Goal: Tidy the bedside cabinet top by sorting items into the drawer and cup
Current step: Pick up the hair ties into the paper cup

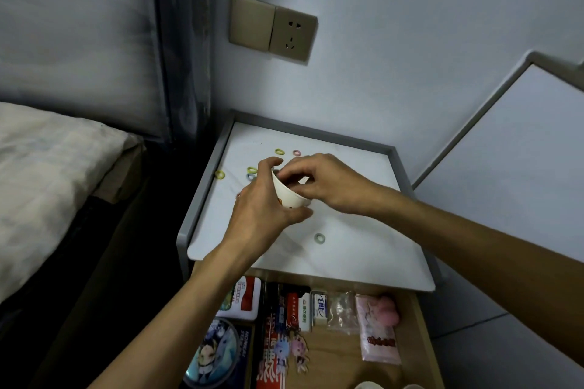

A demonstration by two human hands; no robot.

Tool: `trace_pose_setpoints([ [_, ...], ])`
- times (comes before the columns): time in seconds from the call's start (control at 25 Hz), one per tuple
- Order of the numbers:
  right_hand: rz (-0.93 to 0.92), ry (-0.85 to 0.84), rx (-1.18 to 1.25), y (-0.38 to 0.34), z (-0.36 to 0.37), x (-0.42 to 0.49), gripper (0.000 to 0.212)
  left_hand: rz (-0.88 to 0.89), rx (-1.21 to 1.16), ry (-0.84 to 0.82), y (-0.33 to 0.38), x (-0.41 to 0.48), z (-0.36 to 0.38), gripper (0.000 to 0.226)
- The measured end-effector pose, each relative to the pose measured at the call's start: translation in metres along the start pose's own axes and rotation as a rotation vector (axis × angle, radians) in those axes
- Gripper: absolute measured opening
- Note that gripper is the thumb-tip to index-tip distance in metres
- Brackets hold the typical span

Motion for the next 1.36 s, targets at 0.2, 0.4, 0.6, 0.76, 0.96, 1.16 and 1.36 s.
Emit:
trace_pose_setpoints([
  [0.2, 0.133, 0.233, 0.142, 0.049, -0.037, -0.018, 0.018, -0.007, 0.022, 0.046, -0.001, -0.001, -0.014, 0.093],
  [0.4, 0.251, -0.090, -0.161, 0.129, 0.035, -0.052, 0.077, -0.007, 0.014, 0.104, -0.004, 0.002, -0.037, 0.095],
  [0.6, 0.237, 0.044, -0.061, 0.143, 0.034, -0.014, 0.081, -0.006, 0.031, 0.094, -0.005, 0.000, -0.044, 0.097],
  [0.76, 0.217, 0.096, -0.079, 0.135, 0.034, 0.018, 0.046, -0.010, 0.039, 0.101, -0.005, 0.002, -0.045, 0.097],
  [0.96, 0.247, 0.149, -0.095, 0.131, 0.038, 0.023, 0.010, -0.019, 0.038, 0.106, -0.007, 0.004, -0.047, 0.095],
  [1.16, 0.341, 0.184, -0.043, 0.122, 0.028, 0.005, 0.007, -0.010, 0.051, 0.098, -0.005, 0.001, -0.047, 0.096],
  [1.36, 0.125, 0.265, 0.349, 0.036, -0.015, 0.016, 0.009, -0.013, 0.038, 0.083, -0.003, -0.001, -0.047, 0.097],
])
Point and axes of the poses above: each hand's wrist, its own x-axis towards the middle knuckle, its own z-axis out of the palm, y = z × x, the point moved 9 cm from there along x, towards the middle knuckle, and after that the axes turned 3 degrees about y, right-handed, at the moved point
